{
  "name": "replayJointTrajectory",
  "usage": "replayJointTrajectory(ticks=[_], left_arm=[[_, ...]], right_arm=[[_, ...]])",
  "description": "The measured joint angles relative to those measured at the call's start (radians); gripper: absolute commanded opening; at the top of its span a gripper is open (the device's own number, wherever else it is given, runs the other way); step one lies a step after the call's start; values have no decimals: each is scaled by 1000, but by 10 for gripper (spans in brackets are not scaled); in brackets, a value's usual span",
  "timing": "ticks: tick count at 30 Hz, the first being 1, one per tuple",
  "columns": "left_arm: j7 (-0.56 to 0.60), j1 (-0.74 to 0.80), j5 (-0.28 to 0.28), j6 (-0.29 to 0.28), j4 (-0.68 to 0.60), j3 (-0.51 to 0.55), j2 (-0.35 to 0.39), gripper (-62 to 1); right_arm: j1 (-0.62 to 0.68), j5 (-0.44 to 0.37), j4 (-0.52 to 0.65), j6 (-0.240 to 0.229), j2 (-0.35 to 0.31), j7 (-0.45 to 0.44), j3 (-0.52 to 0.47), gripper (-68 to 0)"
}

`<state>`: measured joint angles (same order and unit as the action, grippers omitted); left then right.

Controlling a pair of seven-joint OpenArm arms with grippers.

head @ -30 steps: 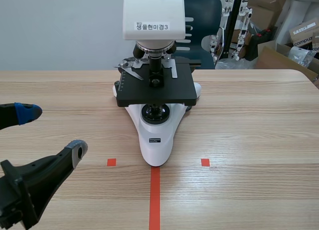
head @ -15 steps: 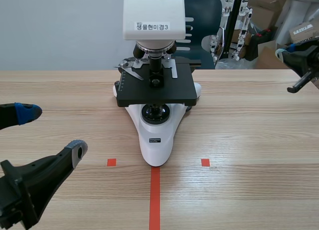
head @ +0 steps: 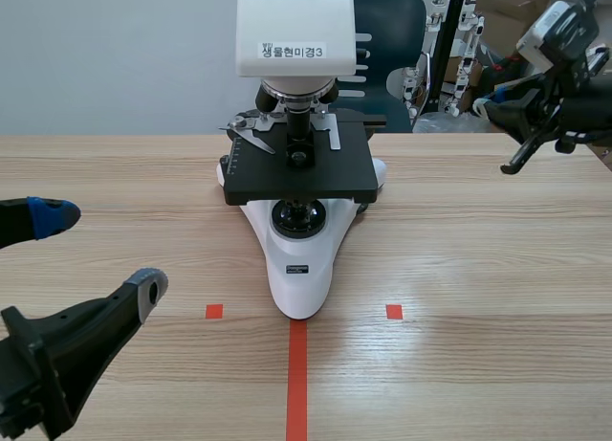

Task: Point at the fine focus knob

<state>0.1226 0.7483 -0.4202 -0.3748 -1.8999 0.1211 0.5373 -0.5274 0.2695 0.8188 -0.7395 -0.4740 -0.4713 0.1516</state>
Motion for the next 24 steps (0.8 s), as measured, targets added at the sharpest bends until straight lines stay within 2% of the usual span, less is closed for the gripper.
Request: replayJointTrajectory(ticks=[2,9,12,17,24], left_arm=[[0,0,0,0,0,0,0,14],[0,0,0,0,0,0,0,14],[0,0,0,0,0,0,0,14],[0,0,0,0,0,0,0,14],[0,0,0,0,0,0,0,14]], right_arm=[[-8,40,-20,0,2,-27,0,-665],[-23,104,-41,2,2,-131,0,-665],[-23,137,-41,2,3,-150,0,-665],[-24,139,-41,2,24,-159,2,-665],[-24,142,-41,0,73,-194,59,-665]])
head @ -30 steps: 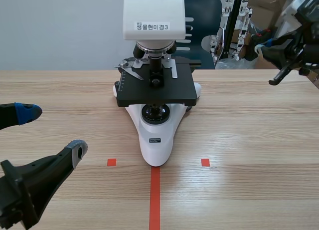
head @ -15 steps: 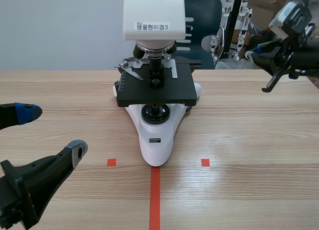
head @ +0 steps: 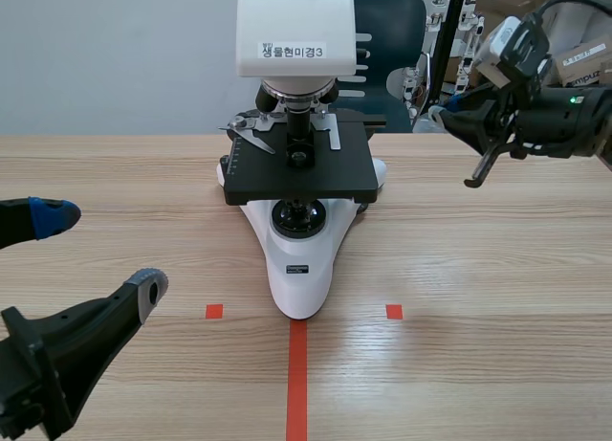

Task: Point at the fine focus knob

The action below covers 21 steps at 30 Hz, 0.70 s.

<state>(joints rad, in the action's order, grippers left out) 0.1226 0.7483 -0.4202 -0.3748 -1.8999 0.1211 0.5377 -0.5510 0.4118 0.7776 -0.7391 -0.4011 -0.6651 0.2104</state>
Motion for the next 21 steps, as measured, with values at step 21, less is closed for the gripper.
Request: replayJointTrajectory(ticks=[21], left_arm=[[0,0,0,0,0,0,0,14]], right_arm=[[0,0,0,1,10,-11,4,-665]])
